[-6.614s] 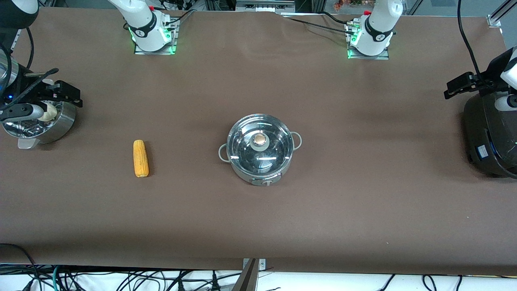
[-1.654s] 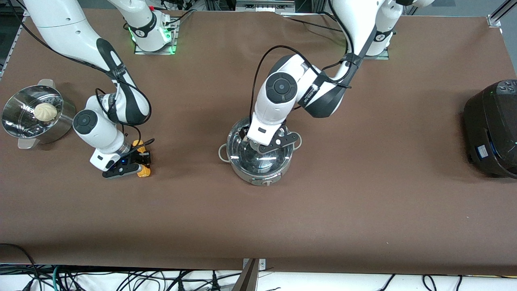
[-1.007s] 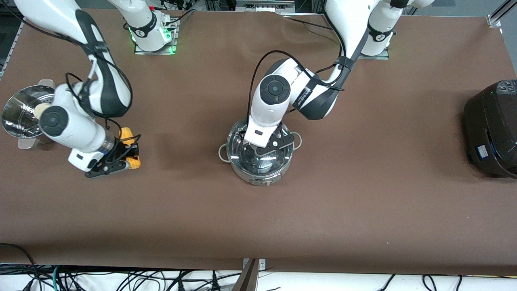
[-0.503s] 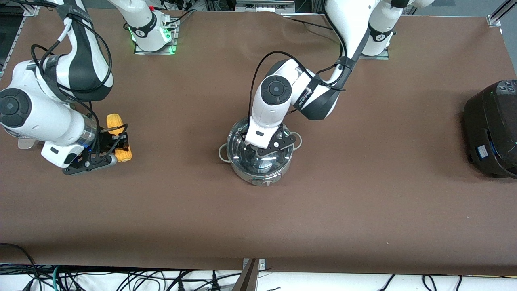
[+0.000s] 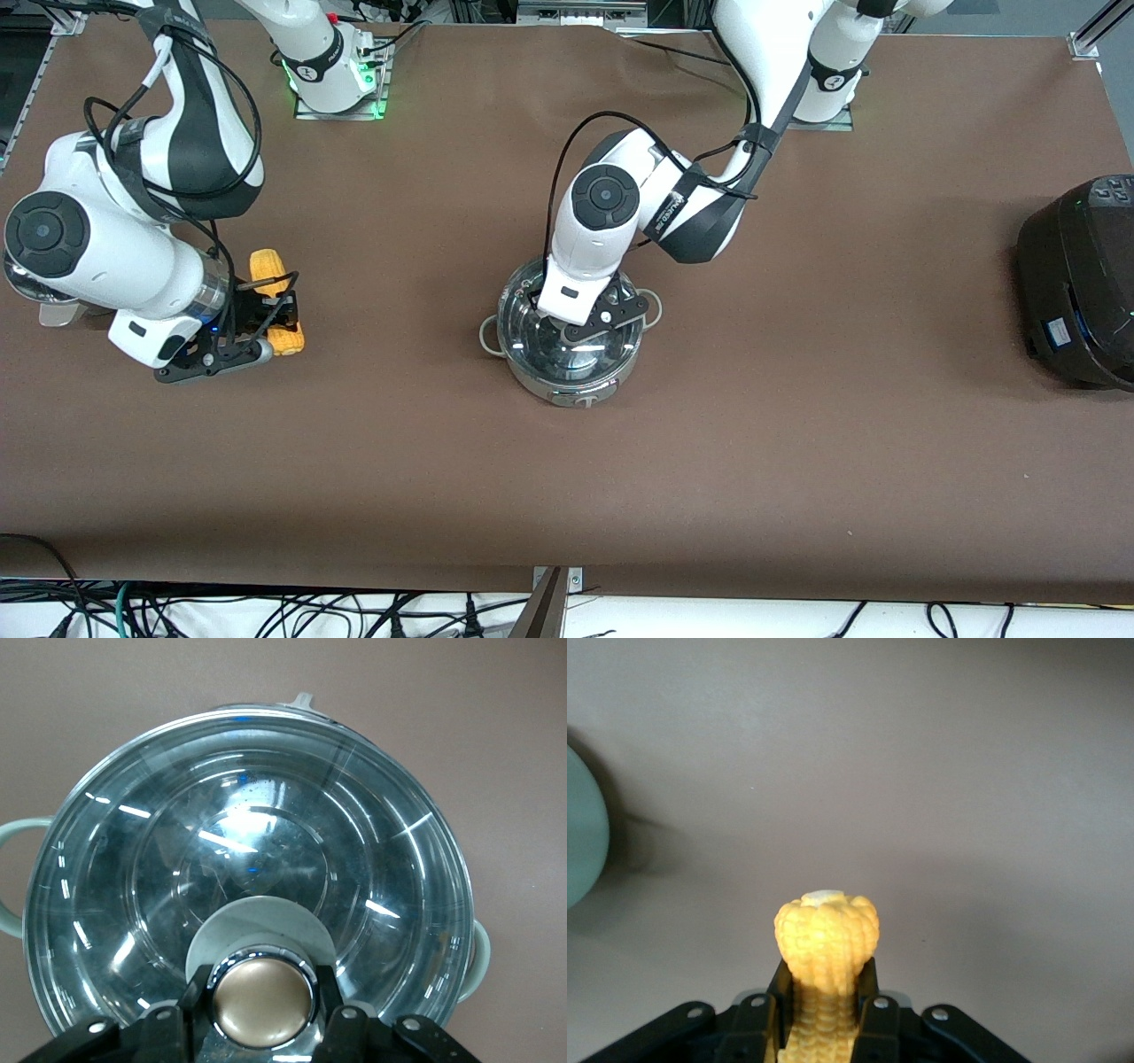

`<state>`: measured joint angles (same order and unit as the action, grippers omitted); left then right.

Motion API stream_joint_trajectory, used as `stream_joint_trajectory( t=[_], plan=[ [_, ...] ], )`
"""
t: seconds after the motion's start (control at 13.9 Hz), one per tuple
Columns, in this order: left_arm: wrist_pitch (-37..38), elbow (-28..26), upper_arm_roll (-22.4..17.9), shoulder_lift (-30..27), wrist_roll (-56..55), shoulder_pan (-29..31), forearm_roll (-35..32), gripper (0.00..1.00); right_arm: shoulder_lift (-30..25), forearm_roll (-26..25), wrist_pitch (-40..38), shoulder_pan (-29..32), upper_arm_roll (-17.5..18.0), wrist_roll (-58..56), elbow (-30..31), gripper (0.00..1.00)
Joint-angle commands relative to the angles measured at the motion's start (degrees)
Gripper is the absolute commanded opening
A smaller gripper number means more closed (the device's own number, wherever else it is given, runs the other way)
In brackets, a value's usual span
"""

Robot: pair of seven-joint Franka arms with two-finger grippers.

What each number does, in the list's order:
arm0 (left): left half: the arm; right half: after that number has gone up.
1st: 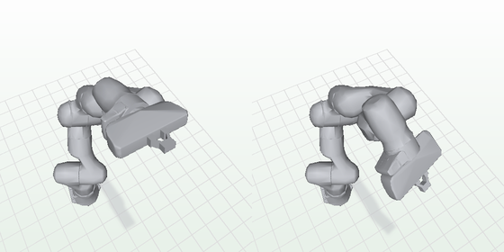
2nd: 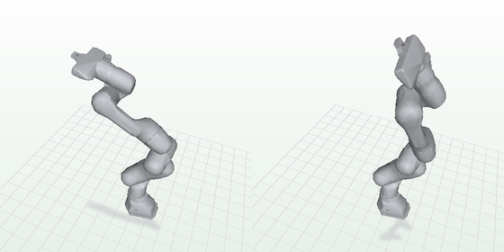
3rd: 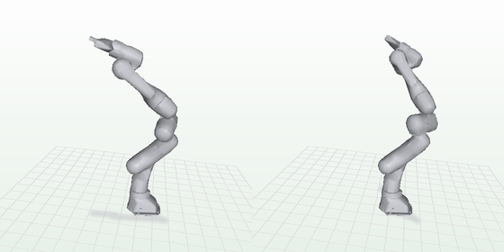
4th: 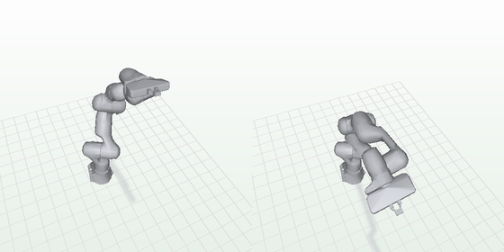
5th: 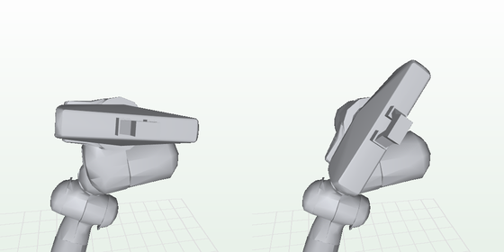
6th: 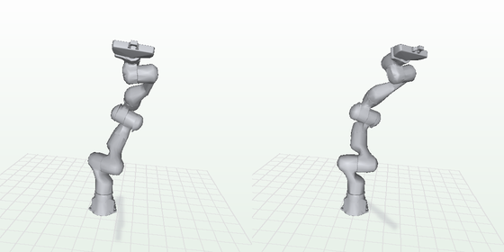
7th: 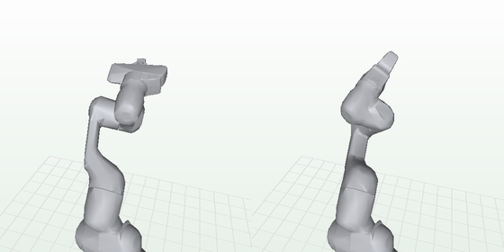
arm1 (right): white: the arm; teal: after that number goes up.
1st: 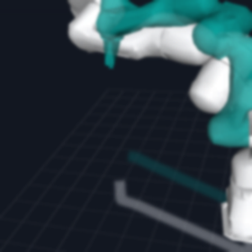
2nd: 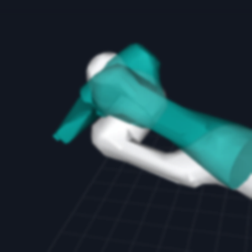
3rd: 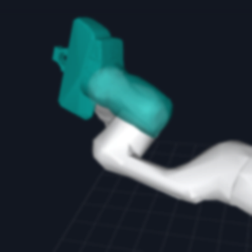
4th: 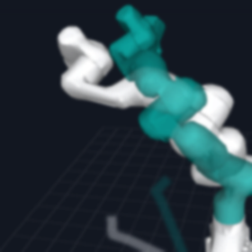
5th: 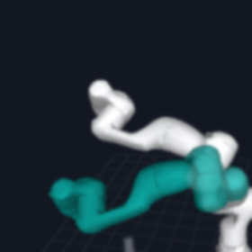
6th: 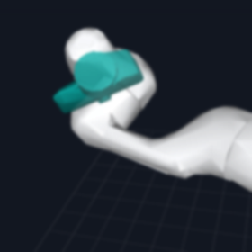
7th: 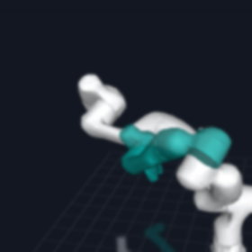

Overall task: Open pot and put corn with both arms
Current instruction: 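Grasp the glass lid knob with the left gripper while the right gripper lifts corn, then lift the lid off the pot with the left gripper while the right gripper carries corn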

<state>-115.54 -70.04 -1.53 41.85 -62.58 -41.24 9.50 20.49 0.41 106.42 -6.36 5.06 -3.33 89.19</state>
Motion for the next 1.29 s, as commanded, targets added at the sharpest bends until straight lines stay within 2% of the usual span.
stream_joint_trajectory(
  t=[0.0, 0.22, 0.36, 0.58, 0.93, 1.15, 1.22],
  plan=[
    [3.2, 1.9, -1.3, 0.3, 0.0, -0.7, -0.3, 0.0, 1.1, 0.9, -1.3, -2.2, 0.1, 3.5, -3.0, 0.0],
    [13.5, 8.9, -2.9, 0.3, 4.0, -0.1, 0.7, 0.0, 1.5, 0.8, -1.3, -5.1, 0.1, 8.5, -3.3, 0.0],
    [17.1, 9.1, -3.3, -1.8, 5.4, 1.3, 2.4, 0.0, 1.6, 0.9, -1.0, -5.5, 0.1, 9.6, -3.3, 0.0],
    [19.6, 7.0, -3.9, -6.8, 15.2, 6.9, 5.2, 0.0, 2.8, 0.9, -0.8, -8.5, 0.7, 16.0, -5.0, 0.0],
    [20.0, -13.7, -3.6, -21.8, 37.1, 18.8, 4.6, 0.0, 11.6, 0.8, -0.2, -19.5, 1.3, 35.5, -17.2, 0.0],
    [19.8, -21.6, -3.7, -26.5, 50.7, 26.4, 3.5, 0.0, 18.7, 0.7, 0.6, -24.5, 1.2, 44.7, -26.5, 0.0],
    [19.2, -24.0, -3.6, -27.2, 55.9, 29.1, 2.3, 0.0, 20.3, 0.7, 1.9, -25.3, 1.2, 45.9, -27.9, 0.0]
  ],
)
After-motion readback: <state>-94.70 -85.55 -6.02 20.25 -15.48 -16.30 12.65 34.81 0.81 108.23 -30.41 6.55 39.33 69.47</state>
